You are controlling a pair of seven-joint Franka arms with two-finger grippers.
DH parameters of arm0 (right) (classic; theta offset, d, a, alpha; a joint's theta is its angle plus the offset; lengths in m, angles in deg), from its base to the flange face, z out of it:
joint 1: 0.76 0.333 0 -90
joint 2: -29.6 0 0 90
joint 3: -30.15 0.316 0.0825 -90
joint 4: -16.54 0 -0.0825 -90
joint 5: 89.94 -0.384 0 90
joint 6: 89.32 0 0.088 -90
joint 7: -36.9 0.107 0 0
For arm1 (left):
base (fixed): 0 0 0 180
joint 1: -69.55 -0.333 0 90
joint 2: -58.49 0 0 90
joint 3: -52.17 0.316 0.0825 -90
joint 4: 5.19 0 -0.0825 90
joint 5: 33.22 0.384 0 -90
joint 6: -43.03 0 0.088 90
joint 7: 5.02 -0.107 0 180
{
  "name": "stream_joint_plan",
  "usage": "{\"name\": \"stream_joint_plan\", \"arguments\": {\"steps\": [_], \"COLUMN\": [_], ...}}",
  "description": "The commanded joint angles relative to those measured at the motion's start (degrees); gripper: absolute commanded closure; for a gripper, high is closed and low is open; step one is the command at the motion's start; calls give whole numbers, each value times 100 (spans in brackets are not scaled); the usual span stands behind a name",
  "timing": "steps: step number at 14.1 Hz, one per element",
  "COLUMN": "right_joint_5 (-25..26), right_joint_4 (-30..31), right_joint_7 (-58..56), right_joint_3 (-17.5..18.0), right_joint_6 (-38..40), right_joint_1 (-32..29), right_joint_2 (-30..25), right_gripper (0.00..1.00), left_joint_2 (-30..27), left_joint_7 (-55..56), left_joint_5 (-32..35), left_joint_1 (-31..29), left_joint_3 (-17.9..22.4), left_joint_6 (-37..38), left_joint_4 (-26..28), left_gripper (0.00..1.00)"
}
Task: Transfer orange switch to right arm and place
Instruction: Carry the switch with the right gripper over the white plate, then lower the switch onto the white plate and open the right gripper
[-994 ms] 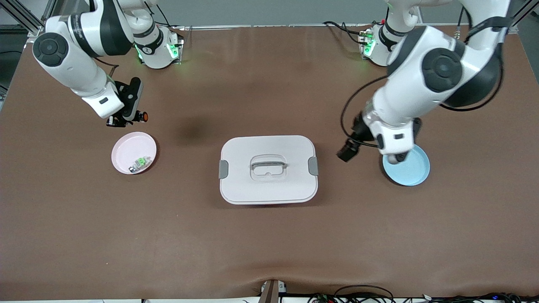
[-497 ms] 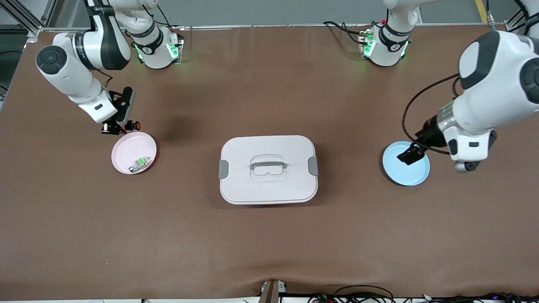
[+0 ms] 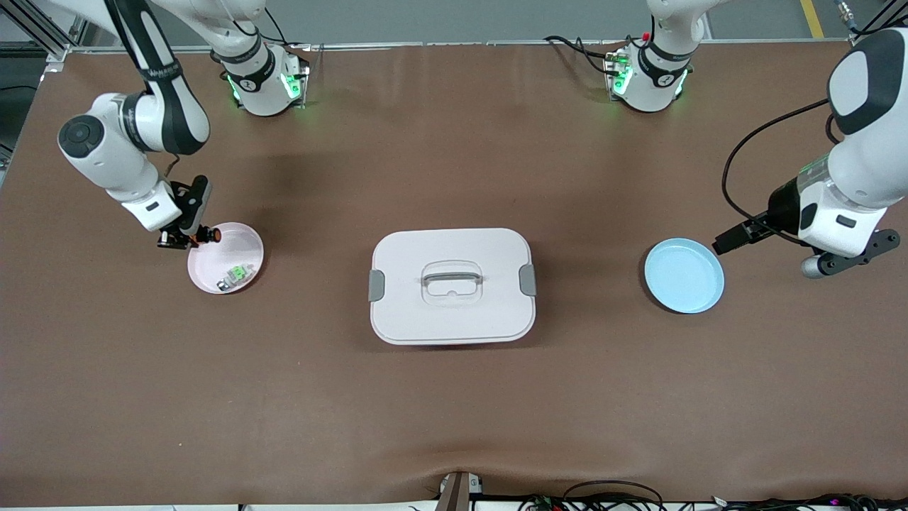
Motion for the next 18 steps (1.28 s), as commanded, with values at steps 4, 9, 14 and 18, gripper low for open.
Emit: {"name": "stream_joint_plan", "arguments": {"steps": [4,9,14,18], "right_joint_5": [218,227,227,201], "right_joint_4": [-184,-184,-184,-184], "right_joint_7": [-107,-107,-98,271], "right_joint_3": [78,78,69,78], "right_joint_6": [-872,-944,-1409,-1313], "right_joint_1": [-161,-161,-170,-205], "right_joint_2": [907,1083,1479,1479], "right_gripper": [100,100,100,0], "left_joint_2": [-411,-508,-517,-508], "left_joint_7": [-1450,-1707,-1716,-1725], "left_joint_5": [-18,-27,-27,-18], "left_joint_1": [-150,-317,-326,-352], "left_joint_3": [-16,-16,-8,-8], "left_joint_6": [-68,-43,-34,-34], "left_joint_4": [234,155,155,155], "left_gripper": [0,0,0,0]}}
